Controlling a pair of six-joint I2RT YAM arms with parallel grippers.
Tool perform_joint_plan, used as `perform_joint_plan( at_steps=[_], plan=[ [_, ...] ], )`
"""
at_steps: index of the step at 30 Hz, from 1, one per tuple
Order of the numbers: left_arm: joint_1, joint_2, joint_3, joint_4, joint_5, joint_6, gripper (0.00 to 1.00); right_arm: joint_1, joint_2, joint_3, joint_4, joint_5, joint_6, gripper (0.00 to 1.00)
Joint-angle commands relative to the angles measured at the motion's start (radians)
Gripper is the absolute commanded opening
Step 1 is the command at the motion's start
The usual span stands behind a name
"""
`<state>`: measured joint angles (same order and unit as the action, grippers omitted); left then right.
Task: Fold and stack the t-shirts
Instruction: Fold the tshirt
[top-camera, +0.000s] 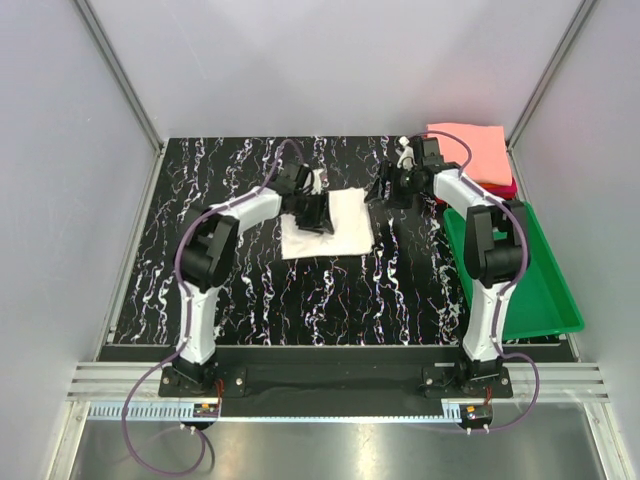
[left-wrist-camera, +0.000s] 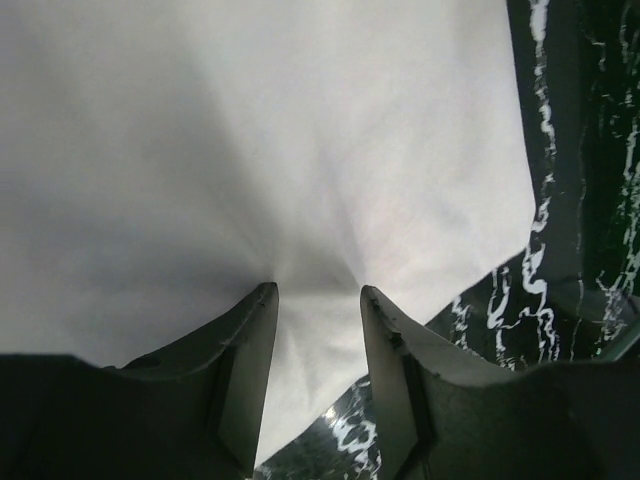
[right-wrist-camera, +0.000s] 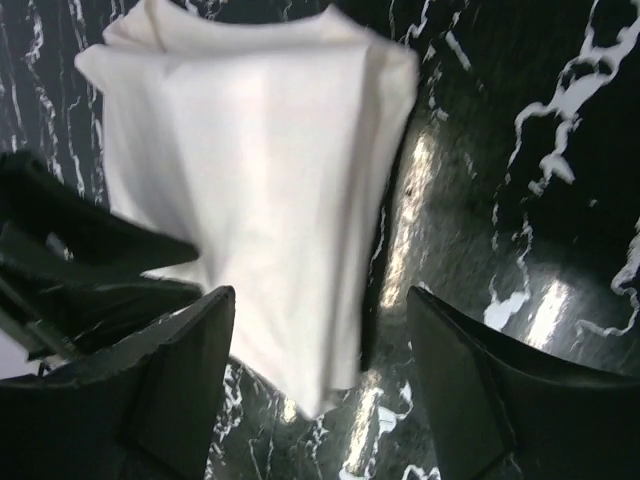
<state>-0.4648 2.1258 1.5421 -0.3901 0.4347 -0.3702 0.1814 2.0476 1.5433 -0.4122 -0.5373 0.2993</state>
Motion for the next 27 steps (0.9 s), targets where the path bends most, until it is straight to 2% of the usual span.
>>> perform_joint_plan(
  at_steps=[1,5,12,16,18,21,27],
  plan=[
    [0.035,-0.160,-0.095,-0.066,-0.088,0.051,0.46,0.001,0.092,0.121,-0.065,0.060,-0.045,0.77],
    [0.037,-0.268,-0.168,-0.072,-0.100,0.068,0.47,0.000,0.196,0.256,-0.125,0.017,-0.084,0.78],
    [0.035,-0.457,-0.258,-0.096,-0.054,0.068,0.47,0.030,0.237,0.288,-0.123,-0.036,-0.114,0.81],
    [0.035,-0.608,-0.287,-0.142,-0.034,0.102,0.48,0.039,0.252,0.302,-0.109,-0.010,-0.108,0.84],
    [0.037,-0.662,-0.309,-0.153,-0.017,0.112,0.49,0.046,0.263,0.314,-0.108,-0.006,-0.103,0.89],
    [0.038,-0.791,-0.373,-0.162,-0.019,0.128,0.49,0.073,0.282,0.337,-0.112,0.052,-0.111,0.88],
    [0.063,-0.911,-0.445,-0.174,-0.088,0.195,0.50,0.102,0.351,0.409,-0.129,0.180,-0.077,0.82]
  ],
)
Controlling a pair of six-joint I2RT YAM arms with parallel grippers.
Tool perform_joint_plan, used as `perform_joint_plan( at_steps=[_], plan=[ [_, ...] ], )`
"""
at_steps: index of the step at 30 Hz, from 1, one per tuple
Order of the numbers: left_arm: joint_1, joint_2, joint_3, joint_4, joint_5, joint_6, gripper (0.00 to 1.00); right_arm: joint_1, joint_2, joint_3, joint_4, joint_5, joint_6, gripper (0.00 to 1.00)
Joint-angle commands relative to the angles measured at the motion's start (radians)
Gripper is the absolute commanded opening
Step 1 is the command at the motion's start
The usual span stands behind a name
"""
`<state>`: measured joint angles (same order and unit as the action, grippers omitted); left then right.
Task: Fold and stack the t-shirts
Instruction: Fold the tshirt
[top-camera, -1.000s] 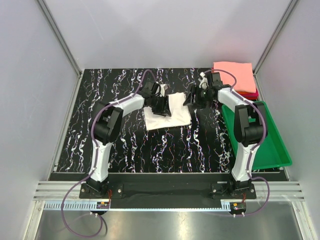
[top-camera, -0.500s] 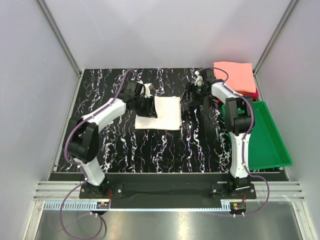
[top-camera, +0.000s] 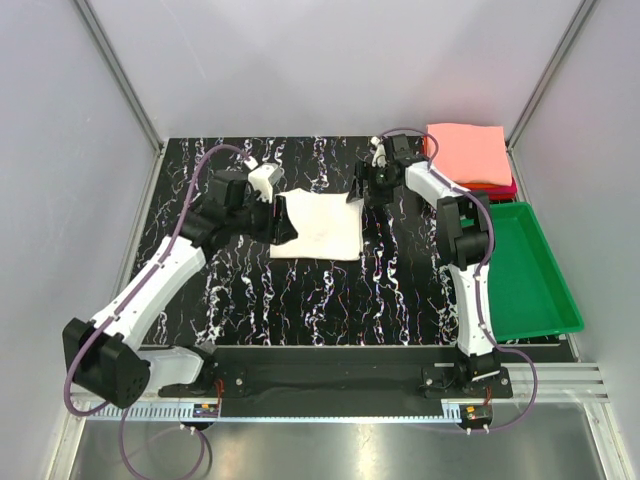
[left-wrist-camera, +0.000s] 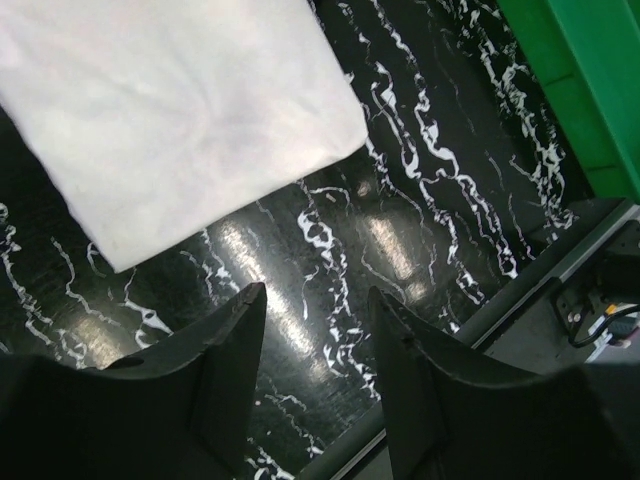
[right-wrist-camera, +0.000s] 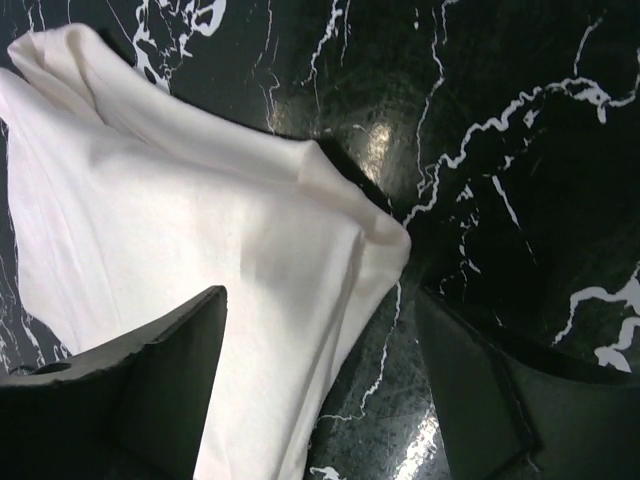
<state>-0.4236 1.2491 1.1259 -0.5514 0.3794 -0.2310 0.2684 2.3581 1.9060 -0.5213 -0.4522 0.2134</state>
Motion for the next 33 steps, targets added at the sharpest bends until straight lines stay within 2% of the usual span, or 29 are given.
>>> perform_joint_plan(
  at_steps=[1,6,12,18,22,23,25,26,28,33],
  plan=[
    [0.031,-0.042,-0.031,-0.018,-0.027,0.068,0.50,0.018,0.056,0.051,-0.020,0.107,0.007,0.82],
    [0.055,-0.094,-0.061,-0.028,-0.017,0.094,0.51,0.029,0.095,0.062,-0.036,0.099,-0.020,0.72],
    [0.055,-0.090,-0.090,-0.012,-0.022,0.094,0.51,0.029,0.121,0.053,-0.046,0.007,-0.063,0.63],
    [0.055,-0.088,-0.092,-0.016,-0.013,0.099,0.51,0.031,0.124,0.034,-0.054,0.033,-0.081,0.55],
    [0.057,-0.086,-0.095,-0.016,-0.020,0.098,0.51,0.029,0.124,0.041,-0.057,0.055,-0.091,0.39],
    [0.059,-0.082,-0.097,-0.016,-0.017,0.096,0.51,0.029,0.125,0.050,-0.057,0.056,-0.092,0.29],
    [0.057,-0.082,-0.101,-0.016,-0.014,0.094,0.51,0.029,0.128,0.063,-0.057,0.043,-0.103,0.21],
    [0.057,-0.083,-0.106,-0.016,-0.016,0.094,0.51,0.029,0.125,0.079,-0.057,0.032,-0.109,0.12],
    [0.059,-0.083,-0.107,-0.016,-0.026,0.094,0.51,0.029,0.118,0.094,-0.059,-0.011,-0.121,0.01],
    [0.059,-0.071,-0.113,-0.021,-0.027,0.096,0.51,0.029,0.038,0.107,-0.048,-0.075,-0.128,0.00]
  ],
)
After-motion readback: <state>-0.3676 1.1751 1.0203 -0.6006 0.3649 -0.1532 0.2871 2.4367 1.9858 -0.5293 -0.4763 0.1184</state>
